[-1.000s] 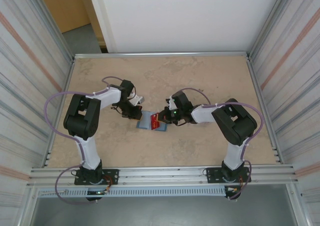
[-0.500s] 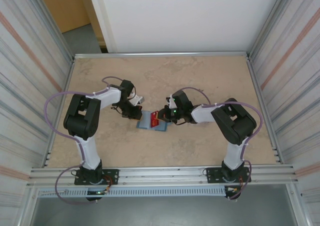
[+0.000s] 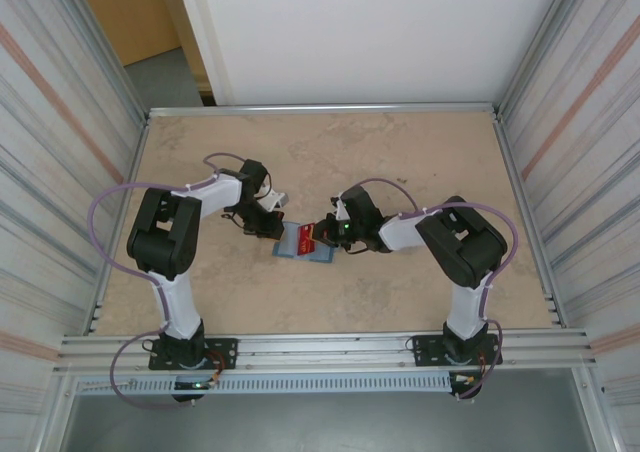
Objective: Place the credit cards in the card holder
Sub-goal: Insert the credit card into the card slot.
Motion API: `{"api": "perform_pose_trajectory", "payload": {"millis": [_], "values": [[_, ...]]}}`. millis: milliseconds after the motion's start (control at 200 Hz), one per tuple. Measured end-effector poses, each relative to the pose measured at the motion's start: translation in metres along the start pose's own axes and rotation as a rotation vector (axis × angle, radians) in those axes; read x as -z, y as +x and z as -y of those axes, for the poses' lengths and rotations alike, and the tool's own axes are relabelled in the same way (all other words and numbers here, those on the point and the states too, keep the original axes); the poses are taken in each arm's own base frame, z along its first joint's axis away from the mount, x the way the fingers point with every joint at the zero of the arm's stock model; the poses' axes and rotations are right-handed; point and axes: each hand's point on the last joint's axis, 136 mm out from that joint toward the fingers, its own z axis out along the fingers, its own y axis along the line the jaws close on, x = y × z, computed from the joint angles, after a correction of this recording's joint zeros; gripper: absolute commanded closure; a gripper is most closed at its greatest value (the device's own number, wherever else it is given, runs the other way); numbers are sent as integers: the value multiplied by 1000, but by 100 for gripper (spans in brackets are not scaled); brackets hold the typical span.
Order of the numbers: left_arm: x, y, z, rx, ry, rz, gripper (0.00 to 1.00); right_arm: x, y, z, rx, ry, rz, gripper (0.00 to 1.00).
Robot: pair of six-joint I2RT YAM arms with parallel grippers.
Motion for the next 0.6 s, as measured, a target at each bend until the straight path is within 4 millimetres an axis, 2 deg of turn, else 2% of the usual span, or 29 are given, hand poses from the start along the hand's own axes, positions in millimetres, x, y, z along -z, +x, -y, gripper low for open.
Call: {"api": "perform_pose_trajectory", "payload": {"millis": [601], "values": [[6,2,-8,21,-29,-11,92,-4,4,2,-2,23,27,100]]}}
